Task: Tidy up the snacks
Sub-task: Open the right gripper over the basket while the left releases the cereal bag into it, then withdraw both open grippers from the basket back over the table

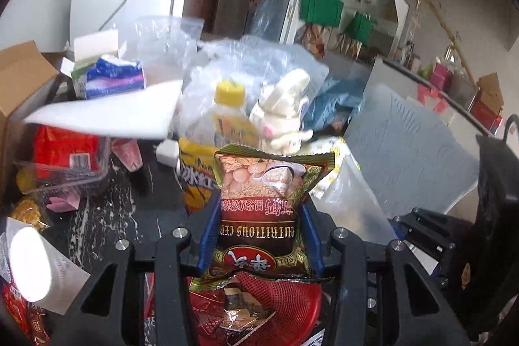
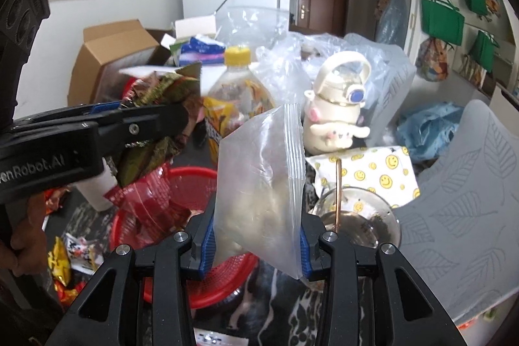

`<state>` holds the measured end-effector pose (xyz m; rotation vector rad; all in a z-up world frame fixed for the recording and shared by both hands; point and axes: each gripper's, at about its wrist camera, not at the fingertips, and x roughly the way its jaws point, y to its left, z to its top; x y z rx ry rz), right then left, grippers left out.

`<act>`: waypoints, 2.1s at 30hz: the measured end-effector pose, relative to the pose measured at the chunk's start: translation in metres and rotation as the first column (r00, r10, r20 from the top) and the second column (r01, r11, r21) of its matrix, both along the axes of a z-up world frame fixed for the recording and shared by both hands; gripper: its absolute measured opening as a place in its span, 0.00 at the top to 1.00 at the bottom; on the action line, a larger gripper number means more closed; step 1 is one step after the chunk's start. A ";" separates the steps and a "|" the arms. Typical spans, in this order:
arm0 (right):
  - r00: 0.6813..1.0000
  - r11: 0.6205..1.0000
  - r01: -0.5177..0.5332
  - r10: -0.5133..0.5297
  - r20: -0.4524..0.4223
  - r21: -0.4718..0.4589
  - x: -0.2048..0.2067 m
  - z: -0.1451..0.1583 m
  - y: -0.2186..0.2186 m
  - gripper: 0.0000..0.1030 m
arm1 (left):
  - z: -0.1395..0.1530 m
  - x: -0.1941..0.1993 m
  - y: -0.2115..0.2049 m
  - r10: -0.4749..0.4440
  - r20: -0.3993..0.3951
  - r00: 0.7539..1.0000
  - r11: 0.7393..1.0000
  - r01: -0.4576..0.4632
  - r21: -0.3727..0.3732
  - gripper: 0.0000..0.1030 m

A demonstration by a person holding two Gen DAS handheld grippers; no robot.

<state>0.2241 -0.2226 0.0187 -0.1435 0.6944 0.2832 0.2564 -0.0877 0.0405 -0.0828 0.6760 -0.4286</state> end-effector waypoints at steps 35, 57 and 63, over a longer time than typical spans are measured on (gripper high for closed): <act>0.993 0.990 0.071 -0.081 -0.080 -0.124 0.006 -0.029 0.010 0.40 | -0.028 0.017 -0.016 0.060 -0.051 0.997 0.985 -0.051 0.164 0.24; 0.998 0.997 0.058 -0.056 0.041 -0.045 -0.054 0.033 0.020 0.40 | 0.034 -0.056 0.021 0.137 0.065 0.988 0.980 -0.145 0.137 0.24; 0.993 0.998 0.044 -0.040 0.111 -0.036 -0.082 0.055 0.029 0.40 | 0.054 -0.084 0.032 0.144 0.109 0.984 0.978 -0.158 0.134 0.24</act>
